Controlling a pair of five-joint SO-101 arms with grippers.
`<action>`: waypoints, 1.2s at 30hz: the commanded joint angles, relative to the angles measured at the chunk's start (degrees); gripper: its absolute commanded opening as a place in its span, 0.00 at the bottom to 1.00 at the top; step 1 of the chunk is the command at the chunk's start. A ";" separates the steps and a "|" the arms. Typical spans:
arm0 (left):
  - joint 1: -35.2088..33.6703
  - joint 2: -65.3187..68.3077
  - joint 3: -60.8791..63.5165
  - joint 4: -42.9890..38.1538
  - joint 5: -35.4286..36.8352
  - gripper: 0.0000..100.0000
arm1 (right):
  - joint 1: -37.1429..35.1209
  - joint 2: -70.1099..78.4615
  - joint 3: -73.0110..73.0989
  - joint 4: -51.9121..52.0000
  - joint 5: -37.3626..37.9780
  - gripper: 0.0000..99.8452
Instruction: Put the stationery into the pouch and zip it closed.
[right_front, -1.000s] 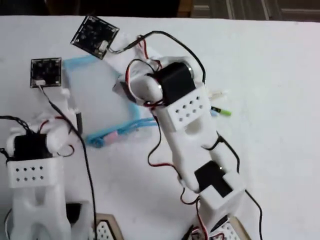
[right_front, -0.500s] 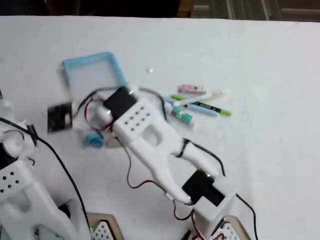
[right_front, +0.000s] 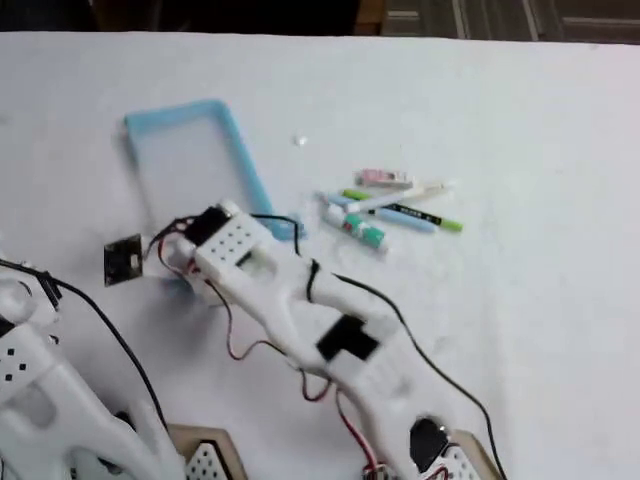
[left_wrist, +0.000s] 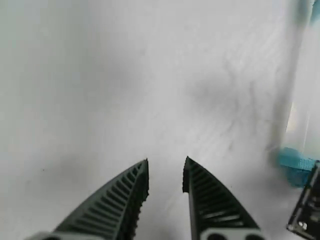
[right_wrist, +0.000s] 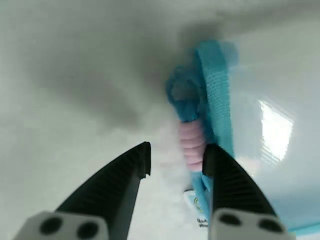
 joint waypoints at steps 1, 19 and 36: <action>-0.22 -0.48 -0.35 -0.62 -0.09 0.14 | 1.98 5.67 -8.09 5.05 -0.26 0.13; -0.13 -0.40 -0.35 -2.20 -0.18 0.14 | 8.13 4.18 -24.35 22.81 -1.14 0.02; 2.33 -0.40 -6.24 1.58 -3.52 0.14 | 8.31 -25.19 -36.84 26.68 -16.35 0.02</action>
